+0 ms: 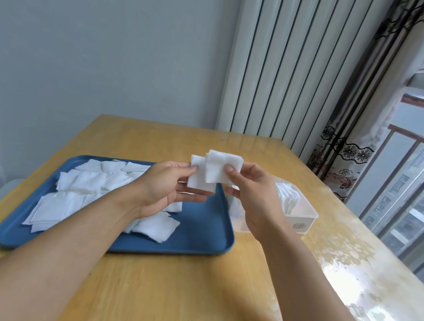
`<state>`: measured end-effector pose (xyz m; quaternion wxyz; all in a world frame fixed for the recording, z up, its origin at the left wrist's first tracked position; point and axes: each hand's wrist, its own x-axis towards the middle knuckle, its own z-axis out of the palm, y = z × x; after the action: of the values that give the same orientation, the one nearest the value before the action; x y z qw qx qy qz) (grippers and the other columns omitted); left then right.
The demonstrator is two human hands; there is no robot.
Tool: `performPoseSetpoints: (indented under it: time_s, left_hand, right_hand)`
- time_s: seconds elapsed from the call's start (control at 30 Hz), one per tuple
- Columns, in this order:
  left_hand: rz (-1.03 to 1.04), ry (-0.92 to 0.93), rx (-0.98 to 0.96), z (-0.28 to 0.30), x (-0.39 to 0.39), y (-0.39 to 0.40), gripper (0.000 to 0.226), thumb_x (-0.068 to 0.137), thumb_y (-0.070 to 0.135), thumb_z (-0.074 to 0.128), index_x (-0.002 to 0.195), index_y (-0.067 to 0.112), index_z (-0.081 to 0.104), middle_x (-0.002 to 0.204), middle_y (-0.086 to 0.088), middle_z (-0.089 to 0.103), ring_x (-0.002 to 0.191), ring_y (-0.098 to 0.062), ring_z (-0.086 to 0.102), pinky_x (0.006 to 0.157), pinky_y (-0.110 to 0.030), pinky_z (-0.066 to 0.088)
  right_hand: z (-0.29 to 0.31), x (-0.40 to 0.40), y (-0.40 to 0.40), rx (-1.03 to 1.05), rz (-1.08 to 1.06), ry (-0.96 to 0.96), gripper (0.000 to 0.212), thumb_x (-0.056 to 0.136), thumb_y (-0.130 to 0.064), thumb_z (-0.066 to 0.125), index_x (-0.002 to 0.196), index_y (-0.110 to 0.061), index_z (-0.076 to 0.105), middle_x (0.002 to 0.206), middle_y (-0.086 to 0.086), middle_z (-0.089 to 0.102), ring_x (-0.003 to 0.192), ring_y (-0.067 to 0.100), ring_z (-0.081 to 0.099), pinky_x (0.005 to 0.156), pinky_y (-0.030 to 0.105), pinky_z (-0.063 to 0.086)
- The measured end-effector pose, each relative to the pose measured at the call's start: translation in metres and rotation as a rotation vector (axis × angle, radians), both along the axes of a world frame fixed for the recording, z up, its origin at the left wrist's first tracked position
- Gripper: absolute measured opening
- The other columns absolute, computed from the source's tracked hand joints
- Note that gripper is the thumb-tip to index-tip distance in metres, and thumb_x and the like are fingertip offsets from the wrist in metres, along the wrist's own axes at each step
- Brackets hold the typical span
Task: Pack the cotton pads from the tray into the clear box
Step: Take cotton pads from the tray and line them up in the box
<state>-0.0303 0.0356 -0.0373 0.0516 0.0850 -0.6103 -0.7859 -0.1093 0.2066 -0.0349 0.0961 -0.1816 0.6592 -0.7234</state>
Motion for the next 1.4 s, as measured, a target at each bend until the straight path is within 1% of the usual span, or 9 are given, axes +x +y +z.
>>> performPoseSetpoints:
  time_s: [0.2, 0.27, 0.5, 0.6, 0.77, 0.83, 0.97, 1.13, 1.4]
  left_hand:
    - [0.099, -0.048, -0.116, -0.006, -0.002, -0.009, 0.026, 0.107, 0.012, 0.048, 0.108, -0.001, 0.07, 0.104, -0.019, 0.074, 0.083, -0.026, 0.074, 0.078, -0.033, 0.064]
    - [0.034, -0.063, -0.155, -0.004, 0.0, -0.008, 0.028, 0.108, 0.014, 0.048, 0.112, -0.001, 0.071, 0.103, -0.019, 0.074, 0.084, -0.025, 0.073, 0.079, -0.034, 0.064]
    - [-0.103, -0.081, -0.133, 0.002, 0.005, 0.001, 0.035, 0.108, 0.018, 0.043, 0.121, 0.002, 0.071, 0.114, -0.022, 0.073, 0.098, -0.031, 0.071, 0.091, -0.049, 0.06]
    - [-0.17, -0.083, -0.105, 0.003, 0.005, -0.001, 0.041, 0.105, 0.035, 0.049, 0.128, 0.007, 0.068, 0.121, -0.018, 0.072, 0.11, -0.035, 0.07, 0.095, -0.049, 0.057]
    - [-0.203, -0.002, -0.374, 0.0, 0.007, 0.0, 0.036, 0.097, 0.0, 0.062, 0.131, 0.009, 0.065, 0.12, -0.014, 0.074, 0.114, -0.029, 0.07, 0.094, -0.036, 0.059]
    - [-0.209, 0.002, -0.385, 0.001, 0.008, 0.0, 0.037, 0.099, -0.001, 0.06, 0.134, 0.01, 0.063, 0.119, -0.016, 0.074, 0.112, -0.03, 0.071, 0.09, -0.034, 0.06]
    - [-0.19, -0.043, -0.31, 0.002, 0.006, 0.005, 0.029, 0.103, 0.01, 0.056, 0.131, 0.005, 0.05, 0.114, -0.021, 0.074, 0.105, -0.035, 0.073, 0.083, -0.036, 0.061]
    - [-0.065, -0.05, -0.241, 0.004, 0.004, 0.011, 0.025, 0.106, 0.02, 0.053, 0.13, 0.016, 0.05, 0.109, -0.012, 0.078, 0.099, -0.032, 0.075, 0.092, -0.045, 0.058]
    - [0.14, -0.035, -0.216, 0.004, 0.001, 0.004, 0.029, 0.101, 0.015, 0.062, 0.13, 0.014, 0.055, 0.105, -0.006, 0.079, 0.095, -0.026, 0.077, 0.097, -0.047, 0.057]
  right_hand:
    - [0.007, 0.001, 0.007, 0.38, 0.112, 0.375, 0.017, 0.103, -0.023, 0.057, 0.108, -0.028, 0.072, 0.094, 0.0, 0.075, 0.076, 0.011, 0.066, 0.075, 0.033, 0.057]
    - [0.006, 0.006, 0.005, 0.517, 0.184, 0.501, 0.02, 0.104, -0.022, 0.055, 0.111, -0.031, 0.071, 0.091, -0.009, 0.072, 0.069, -0.002, 0.059, 0.068, 0.021, 0.051]
    - [0.004, 0.007, 0.001, 0.45, 0.122, 0.497, 0.021, 0.1, -0.016, 0.061, 0.117, -0.027, 0.067, 0.087, -0.016, 0.064, 0.067, -0.014, 0.056, 0.062, 0.005, 0.041]
    - [0.002, 0.005, 0.001, 0.436, 0.077, 0.484, 0.023, 0.099, -0.018, 0.065, 0.119, -0.029, 0.067, 0.088, -0.014, 0.064, 0.065, -0.011, 0.055, 0.063, 0.008, 0.043]
    - [0.003, 0.003, 0.004, 0.545, 0.083, 0.467, 0.034, 0.099, -0.032, 0.063, 0.133, -0.028, 0.064, 0.1, -0.012, 0.064, 0.08, -0.001, 0.061, 0.07, 0.016, 0.044]
    - [0.006, 0.002, 0.009, 0.577, 0.117, 0.454, 0.025, 0.098, -0.037, 0.064, 0.12, -0.029, 0.072, 0.097, -0.008, 0.069, 0.084, 0.009, 0.066, 0.073, 0.025, 0.05]
    - [0.009, 0.0, 0.014, 0.541, 0.1, 0.4, 0.018, 0.091, -0.037, 0.075, 0.093, -0.02, 0.07, 0.074, -0.007, 0.07, 0.056, 0.0, 0.055, 0.055, 0.015, 0.04]
    - [0.03, -0.019, 0.036, 0.352, -0.04, 0.443, 0.016, 0.091, -0.018, 0.075, 0.103, -0.014, 0.065, 0.096, 0.004, 0.077, 0.086, 0.024, 0.073, 0.086, 0.05, 0.058]
    - [0.054, -0.041, 0.074, 1.092, 0.061, 0.676, 0.024, 0.087, -0.018, 0.079, 0.109, -0.024, 0.073, 0.107, -0.005, 0.073, 0.096, 0.016, 0.068, 0.087, 0.037, 0.057]
